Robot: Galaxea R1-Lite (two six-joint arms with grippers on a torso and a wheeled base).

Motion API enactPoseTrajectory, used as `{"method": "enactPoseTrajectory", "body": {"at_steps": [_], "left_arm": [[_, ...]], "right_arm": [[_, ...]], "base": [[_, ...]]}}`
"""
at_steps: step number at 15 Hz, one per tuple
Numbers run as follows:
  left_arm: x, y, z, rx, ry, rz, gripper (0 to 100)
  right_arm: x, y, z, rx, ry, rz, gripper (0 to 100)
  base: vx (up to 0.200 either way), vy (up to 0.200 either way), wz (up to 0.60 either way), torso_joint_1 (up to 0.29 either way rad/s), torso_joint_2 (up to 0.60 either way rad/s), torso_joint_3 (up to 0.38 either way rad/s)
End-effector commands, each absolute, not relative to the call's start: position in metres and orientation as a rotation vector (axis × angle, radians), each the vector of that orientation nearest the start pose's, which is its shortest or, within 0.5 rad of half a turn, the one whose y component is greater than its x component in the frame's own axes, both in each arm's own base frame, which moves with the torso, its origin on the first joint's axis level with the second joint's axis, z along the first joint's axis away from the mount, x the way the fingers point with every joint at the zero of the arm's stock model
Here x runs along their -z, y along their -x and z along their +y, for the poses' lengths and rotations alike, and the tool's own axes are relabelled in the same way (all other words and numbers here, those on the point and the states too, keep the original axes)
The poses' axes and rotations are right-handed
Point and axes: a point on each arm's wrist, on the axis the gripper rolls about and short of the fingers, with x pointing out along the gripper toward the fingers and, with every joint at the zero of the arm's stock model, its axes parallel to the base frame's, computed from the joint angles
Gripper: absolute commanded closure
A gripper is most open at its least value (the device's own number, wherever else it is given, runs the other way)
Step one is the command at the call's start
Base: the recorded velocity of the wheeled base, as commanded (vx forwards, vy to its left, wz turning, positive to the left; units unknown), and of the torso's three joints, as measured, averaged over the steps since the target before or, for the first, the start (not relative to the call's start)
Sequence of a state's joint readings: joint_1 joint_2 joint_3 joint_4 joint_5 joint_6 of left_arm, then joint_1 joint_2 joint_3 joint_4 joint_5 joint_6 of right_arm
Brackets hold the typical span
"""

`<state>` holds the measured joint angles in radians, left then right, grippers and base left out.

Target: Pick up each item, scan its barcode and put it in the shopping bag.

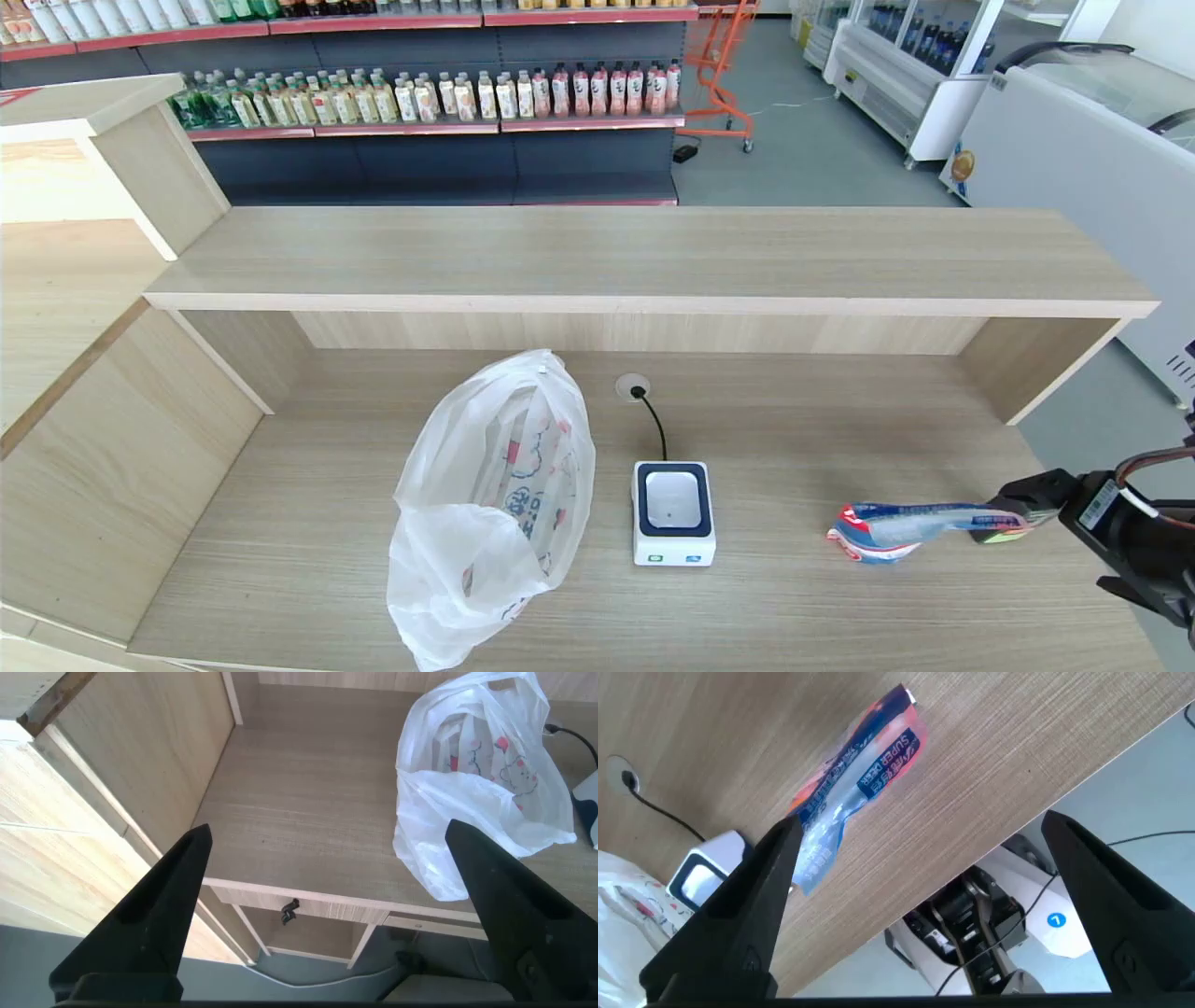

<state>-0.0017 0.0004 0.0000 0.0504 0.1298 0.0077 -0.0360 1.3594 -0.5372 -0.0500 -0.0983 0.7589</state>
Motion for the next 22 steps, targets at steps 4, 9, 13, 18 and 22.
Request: {"method": "enactPoseTrajectory", "body": {"at_steps": [4,9,13,18,22], "left_arm": [[-0.070,0.023,0.003,-0.127,-0.011,0.051,0],[-0.070,0.023,0.003,-0.129,-0.011,0.053,0],[-0.070,0.023,0.003,-0.129,-0.011,0.051,0],[-0.070,0.023,0.003,-0.129,-0.011,0.051,0],[-0.070,0.023,0.003,-0.129,-0.011,0.051,0]], "right_arm": [[-0.113,-0.225,-0.013,0.497,-0.667,0.800,0],[-0.079,-0.270,-0.009,0.496,-0.645,0.854,0],[-0.063,-0.294,0.008,0.485,-0.591,0.873,0],[-0.044,-0.311,0.020,0.479,-0.549,0.891,100],[-0.035,-0.315,0.026,0.461,-0.448,0.879,100]], "base": [[0.000,0.000,0.00,0.000,0.00,0.000],[0.000,0.000,0.00,0.000,0.00,0.000],[0.000,0.000,0.00,0.000,0.00,0.000],[0.000,0.000,0.00,0.000,0.00,0.000],[0.000,0.000,0.00,0.000,0.00,0.000]]}}
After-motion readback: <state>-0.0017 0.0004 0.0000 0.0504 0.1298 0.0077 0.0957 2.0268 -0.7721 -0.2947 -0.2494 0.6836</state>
